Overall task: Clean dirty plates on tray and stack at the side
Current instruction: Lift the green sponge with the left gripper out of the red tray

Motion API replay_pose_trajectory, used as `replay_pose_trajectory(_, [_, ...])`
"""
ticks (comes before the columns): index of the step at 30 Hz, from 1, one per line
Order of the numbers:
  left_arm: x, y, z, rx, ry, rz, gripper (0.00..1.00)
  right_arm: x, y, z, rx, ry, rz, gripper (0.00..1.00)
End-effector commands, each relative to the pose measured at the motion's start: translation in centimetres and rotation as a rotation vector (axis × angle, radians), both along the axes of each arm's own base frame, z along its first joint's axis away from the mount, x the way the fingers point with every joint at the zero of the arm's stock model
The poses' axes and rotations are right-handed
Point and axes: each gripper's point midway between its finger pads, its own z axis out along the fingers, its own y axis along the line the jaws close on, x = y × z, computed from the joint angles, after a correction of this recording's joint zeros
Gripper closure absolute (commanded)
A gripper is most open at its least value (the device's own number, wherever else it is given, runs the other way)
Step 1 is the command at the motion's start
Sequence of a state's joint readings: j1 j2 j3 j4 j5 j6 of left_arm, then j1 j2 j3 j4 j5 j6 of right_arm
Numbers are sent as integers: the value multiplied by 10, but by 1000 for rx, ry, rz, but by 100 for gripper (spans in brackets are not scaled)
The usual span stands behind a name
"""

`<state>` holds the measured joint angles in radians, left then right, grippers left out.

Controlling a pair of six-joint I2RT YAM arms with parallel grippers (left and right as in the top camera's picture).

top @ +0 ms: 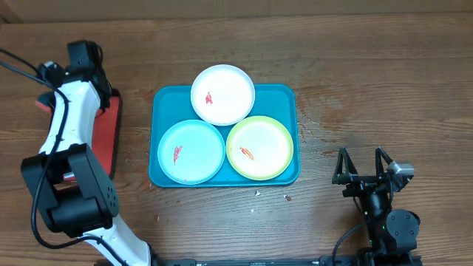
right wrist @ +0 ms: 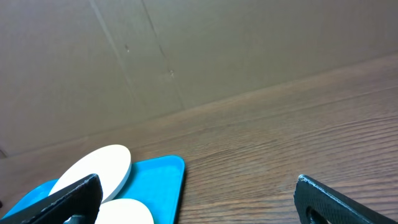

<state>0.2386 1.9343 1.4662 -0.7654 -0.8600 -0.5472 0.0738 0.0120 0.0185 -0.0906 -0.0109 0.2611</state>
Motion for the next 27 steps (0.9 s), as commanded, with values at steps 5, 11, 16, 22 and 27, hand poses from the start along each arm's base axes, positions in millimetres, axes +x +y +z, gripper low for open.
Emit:
replay_pose_trajectory(5, [4, 9, 28, 63, -56, 26, 96, 0, 0, -1, -3, -6, -4, 0])
replay_pose_trajectory(11, [7, 2, 37, 1, -106, 1, 95, 0, 0, -1, -3, -6, -4, 0])
replay_pose_trajectory(16, [-7, 0, -35, -112, -60, 36, 96, 0, 0, -1, -3, -6, -4, 0])
replay_pose_trajectory(22, [-8, 10, -27, -56, -36, 38, 96, 0, 0, -1, -3, -6, -4, 0])
replay_pose_trajectory(27, [2, 9, 39, -40, -121, 5, 96, 0, 0, -1, -3, -6, -4, 0])
